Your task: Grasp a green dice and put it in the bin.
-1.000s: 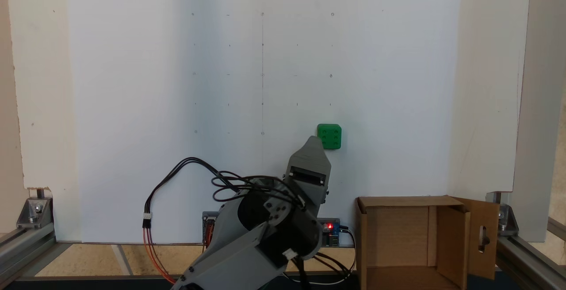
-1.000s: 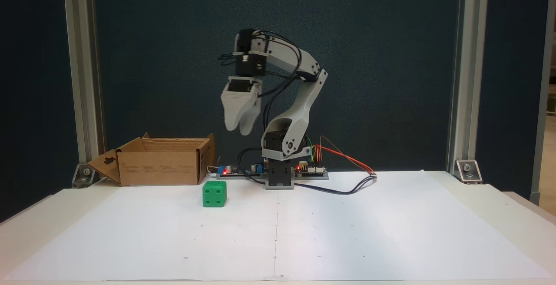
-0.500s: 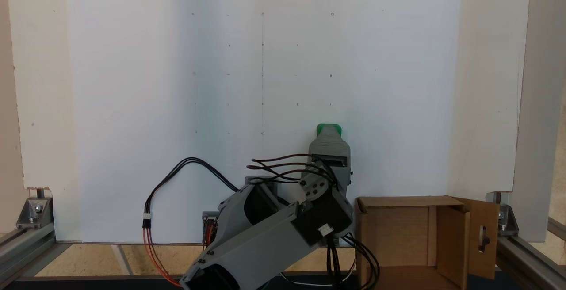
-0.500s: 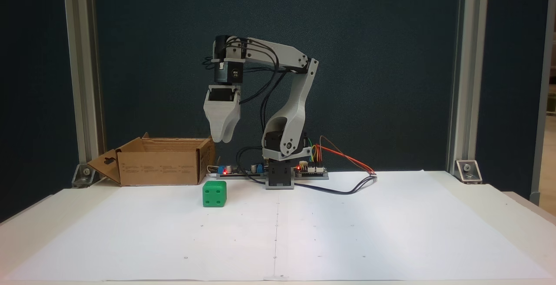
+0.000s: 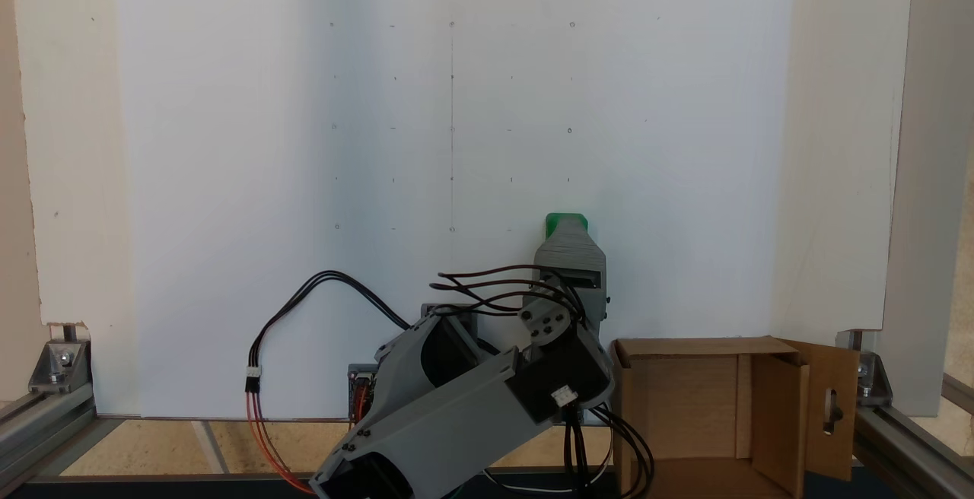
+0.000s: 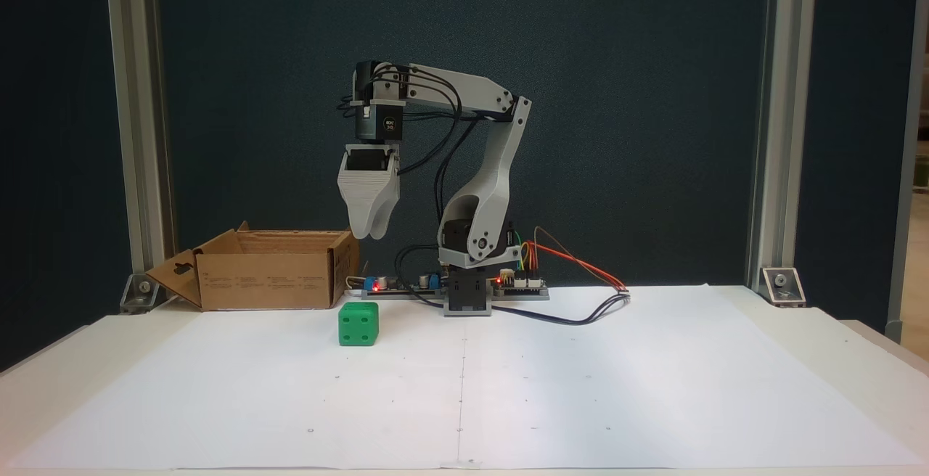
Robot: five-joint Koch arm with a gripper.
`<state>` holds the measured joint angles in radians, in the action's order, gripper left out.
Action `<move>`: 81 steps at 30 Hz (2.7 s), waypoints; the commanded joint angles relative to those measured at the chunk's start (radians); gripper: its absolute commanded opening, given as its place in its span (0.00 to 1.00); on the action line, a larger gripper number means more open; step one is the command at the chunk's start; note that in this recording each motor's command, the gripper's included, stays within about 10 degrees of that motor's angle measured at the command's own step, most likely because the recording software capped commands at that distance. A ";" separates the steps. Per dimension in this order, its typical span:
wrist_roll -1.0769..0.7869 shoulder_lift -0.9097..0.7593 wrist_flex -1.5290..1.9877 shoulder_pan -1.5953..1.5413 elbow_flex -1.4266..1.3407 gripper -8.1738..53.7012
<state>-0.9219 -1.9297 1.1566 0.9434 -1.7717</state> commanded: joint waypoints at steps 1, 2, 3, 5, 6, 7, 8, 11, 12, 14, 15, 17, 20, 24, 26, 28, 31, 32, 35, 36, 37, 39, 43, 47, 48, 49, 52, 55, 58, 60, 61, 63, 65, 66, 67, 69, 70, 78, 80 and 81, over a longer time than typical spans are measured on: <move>-0.077 0.018 0.000 -0.006 0.040 0.87; -0.077 0.034 0.000 -0.008 0.037 0.87; -0.075 0.041 0.000 -0.011 0.032 0.87; -0.075 0.064 -0.002 -0.011 0.028 0.86; -0.075 0.077 -0.003 -0.011 0.026 0.86; -0.075 0.084 -0.003 -0.011 0.025 0.86; -0.075 0.095 -0.005 -0.011 0.025 0.86; -0.074 0.126 -0.008 -0.009 0.021 0.86; -0.066 0.132 -0.015 -0.009 0.015 0.86; -0.049 0.140 -0.044 -0.008 -0.014 0.86; -0.044 0.143 -0.063 -0.006 -0.031 0.86; -0.035 0.143 -0.117 -0.003 -0.071 0.86; -0.008 0.143 -0.213 0.002 -0.132 0.86; 0.031 0.143 -0.298 0.003 -0.184 0.86; 0.035 0.141 -0.325 0.002 -0.207 0.86; 0.035 0.141 -0.331 0.000 -0.219 0.86; 0.037 0.138 -0.345 -0.002 -0.238 0.85; 0.037 0.138 -0.356 -0.002 -0.245 0.85; 0.035 0.138 -0.383 -0.002 -0.267 0.85; 0.035 0.138 -0.390 -0.002 -0.272 0.85; 0.035 0.138 -0.393 -0.003 -0.273 0.85; 0.035 0.138 -0.396 -0.003 -0.276 0.85; 0.035 0.138 -0.411 -0.006 -0.288 0.85; 0.035 0.138 -0.413 -0.011 -0.290 0.85; 0.035 0.138 -0.414 -0.011 -0.290 0.85; 0.035 0.138 -0.419 -0.011 -0.290 0.85; 0.035 0.138 -0.430 -0.011 -0.290 0.85; 0.035 0.138 -0.436 -0.012 -0.290 0.85; 0.035 0.140 -0.436 -0.015 -0.290 0.85; 0.035 0.140 -0.434 -0.015 -0.291 0.85; 0.035 0.140 -0.434 -0.015 -0.295 0.85; 0.035 0.140 -0.434 -0.015 -0.295 0.85; 0.035 0.141 -0.436 -0.015 -0.296 0.85; 0.035 0.143 -0.436 -0.015 -0.295 0.85; 0.035 0.144 -0.436 -0.017 -0.296 0.84; 0.035 0.158 -0.439 -0.018 -0.296 0.84; 0.035 0.161 -0.439 -0.020 -0.296 0.84; 0.035 0.213 -0.494 -0.021 -0.301 0.84; 0.035 0.216 -0.499 -0.021 -0.301 0.84; 0.035 0.227 -0.505 -0.021 -0.301 0.84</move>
<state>-0.9189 -1.7058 0.6627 0.9219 -2.0923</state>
